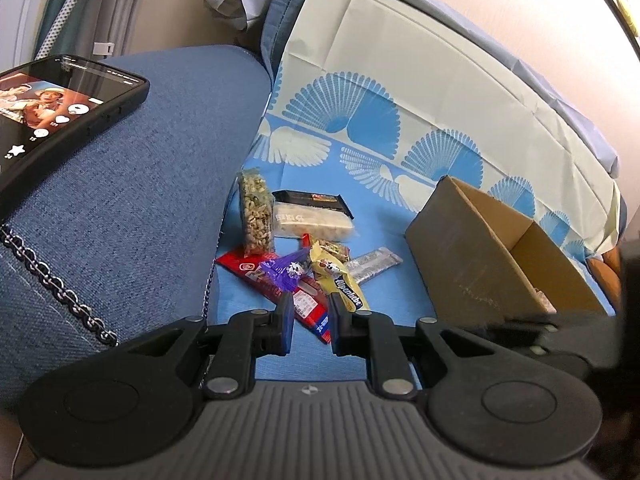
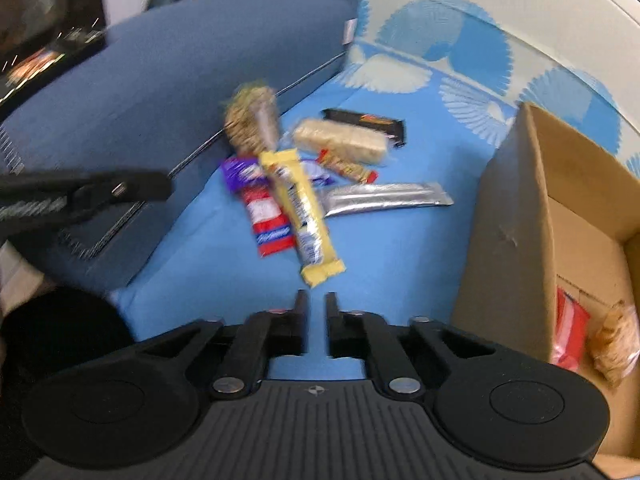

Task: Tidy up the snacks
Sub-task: 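Grasp the yellow candy bar with the right gripper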

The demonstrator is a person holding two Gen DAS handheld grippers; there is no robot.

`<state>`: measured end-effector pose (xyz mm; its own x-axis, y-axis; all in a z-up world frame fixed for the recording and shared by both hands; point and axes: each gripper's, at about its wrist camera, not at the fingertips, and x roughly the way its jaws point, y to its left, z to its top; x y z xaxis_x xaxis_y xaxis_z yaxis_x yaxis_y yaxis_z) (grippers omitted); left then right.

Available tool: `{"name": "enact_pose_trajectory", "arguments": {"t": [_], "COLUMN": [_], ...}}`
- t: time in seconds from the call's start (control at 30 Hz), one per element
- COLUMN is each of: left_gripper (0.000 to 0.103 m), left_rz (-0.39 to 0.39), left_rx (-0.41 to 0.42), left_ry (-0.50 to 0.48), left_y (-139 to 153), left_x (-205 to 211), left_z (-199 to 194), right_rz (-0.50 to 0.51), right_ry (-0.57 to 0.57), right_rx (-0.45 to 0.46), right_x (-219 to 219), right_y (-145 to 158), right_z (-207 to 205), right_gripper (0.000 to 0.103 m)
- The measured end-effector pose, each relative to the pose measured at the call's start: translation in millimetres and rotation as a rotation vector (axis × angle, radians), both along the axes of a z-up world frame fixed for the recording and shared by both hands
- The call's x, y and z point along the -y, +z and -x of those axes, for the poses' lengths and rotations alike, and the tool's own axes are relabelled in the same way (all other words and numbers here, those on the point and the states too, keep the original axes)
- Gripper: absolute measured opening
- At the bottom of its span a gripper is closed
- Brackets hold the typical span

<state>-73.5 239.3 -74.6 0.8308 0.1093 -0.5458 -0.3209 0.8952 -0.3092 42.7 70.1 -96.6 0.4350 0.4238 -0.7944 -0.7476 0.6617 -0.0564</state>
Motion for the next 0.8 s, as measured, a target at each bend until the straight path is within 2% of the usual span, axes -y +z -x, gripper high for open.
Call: {"name": "enact_pose_trajectory", "arguments": {"t": [0.03,0.07,0.13,0.2,0.27,0.3,0.33,0.37,0.57,0.7,0.8], "left_gripper": [0.020,0.020,0.020,0.020,0.020,0.020,0.020,0.020,0.020,0.020,0.020], "left_rz": [-0.002,-0.005,-0.008,-0.012,-0.016,-0.017,-0.016,-0.015,-0.013,-0.024,-0.051], "left_rx": [-0.003,-0.006,-0.010,-0.014,-0.018,-0.018,-0.018,-0.017,-0.020,-0.048,-0.087], "left_ry": [0.000,0.001,0.003,0.004,0.004,0.003,0.002,0.001,-0.003,0.004,0.002], "left_y": [0,0,-1,-1,-2,-2,-2,-2,-4,-4,-5], "left_x": [0,1,1,1,1,1,1,0,0,2,5], "left_z": [0,-1,-2,-2,-3,-3,-3,-4,-5,-10,-19], "right_rz": [-0.029,-0.051,-0.069,-0.073,-0.049,-0.037,-0.032,-0.030,0.009,0.055,0.071], "right_ry": [-0.012,-0.015,-0.009,0.007,0.017,0.017,0.024,0.027,0.010,-0.100,-0.139], "right_rx": [0.005,0.020,0.047,0.061,0.048,0.029,-0.013,-0.039,-0.060,-0.123,-0.145], "right_x": [-2,-7,-21,-36,-49,-53,-56,-56,-28,4,16], "right_y": [-3,-6,-12,-21,-34,-40,-44,-46,-21,1,1], "right_z": [-4,-7,-15,-25,-38,-42,-48,-50,-38,-27,-19], "right_gripper": [0.042,0.046,0.061,0.066,0.064,0.056,0.032,0.024,0.024,0.025,0.025]}}
